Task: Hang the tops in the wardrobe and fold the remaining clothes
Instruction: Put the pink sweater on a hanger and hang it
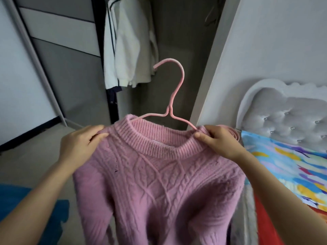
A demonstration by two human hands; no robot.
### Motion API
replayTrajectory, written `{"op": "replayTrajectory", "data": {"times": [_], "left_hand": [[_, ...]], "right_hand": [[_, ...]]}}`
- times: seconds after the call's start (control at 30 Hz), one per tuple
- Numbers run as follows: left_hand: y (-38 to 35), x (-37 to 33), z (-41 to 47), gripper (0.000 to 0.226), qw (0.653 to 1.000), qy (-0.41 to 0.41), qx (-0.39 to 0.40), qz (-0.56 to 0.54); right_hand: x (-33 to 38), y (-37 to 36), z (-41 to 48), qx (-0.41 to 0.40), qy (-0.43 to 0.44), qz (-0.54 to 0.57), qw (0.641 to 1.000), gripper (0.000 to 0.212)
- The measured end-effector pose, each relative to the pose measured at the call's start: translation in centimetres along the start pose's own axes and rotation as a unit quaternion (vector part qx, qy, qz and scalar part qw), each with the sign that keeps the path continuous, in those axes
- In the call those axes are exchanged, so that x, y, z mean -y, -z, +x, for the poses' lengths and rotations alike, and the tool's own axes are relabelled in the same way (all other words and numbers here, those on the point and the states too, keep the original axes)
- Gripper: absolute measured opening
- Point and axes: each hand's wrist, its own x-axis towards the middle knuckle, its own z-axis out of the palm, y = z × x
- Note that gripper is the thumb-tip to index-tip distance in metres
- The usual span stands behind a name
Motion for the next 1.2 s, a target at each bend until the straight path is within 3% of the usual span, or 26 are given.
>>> {"op": "replayTrajectory", "data": {"times": [0.2, 0.4, 0.57, 0.7, 0.8, 0.87, 1.0, 1.1, 1.2], "left_hand": [[-1.3, 4.9, 2.9, 0.029, 0.999, 0.02, -0.027, -0.006], [-5.8, 7.8, 5.7, 0.019, 0.998, 0.055, -0.018, -0.017], [-10.7, 9.8, 11.1, 0.011, 0.992, 0.114, -0.04, -0.045], [-14.2, 10.6, 16.1, 0.027, 0.992, 0.1, -0.072, -0.023], [-16.6, 11.3, 19.6, 0.042, 0.993, 0.1, -0.066, 0.001], [-17.8, 11.8, 21.6, 0.044, 0.993, 0.102, -0.061, 0.01], [-20.2, 13.6, 25.1, 0.03, 0.993, 0.111, -0.039, 0.012], [-22.8, 15.9, 28.8, 0.014, 0.989, 0.144, 0.001, -0.016], [-26.4, 18.8, 33.4, 0.03, 0.98, 0.182, 0.076, 0.031]], "right_hand": [[1.0, -1.9, 5.5, 0.02, 0.005, -0.004, 1.0, 0.04], [-1.2, -2.7, 10.6, 0.066, 0.015, -0.006, 0.998, 0.012], [-4.0, -2.7, 18.3, 0.112, 0.037, 0.022, 0.993, 0.01], [-6.5, -2.3, 24.8, 0.108, 0.06, 0.016, 0.992, 0.016], [-7.8, -2.0, 29.7, 0.115, 0.075, 0.083, 0.987, 0.01], [-8.0, -1.8, 32.7, 0.136, 0.079, 0.11, 0.981, 0.018], [-8.8, -1.7, 37.3, 0.132, 0.087, 0.13, 0.979, 0.031], [-9.3, -2.5, 40.7, 0.102, 0.02, 0.248, 0.963, 0.034], [-9.5, -3.9, 44.0, 0.058, -0.054, 0.335, 0.939, 0.036]]}}
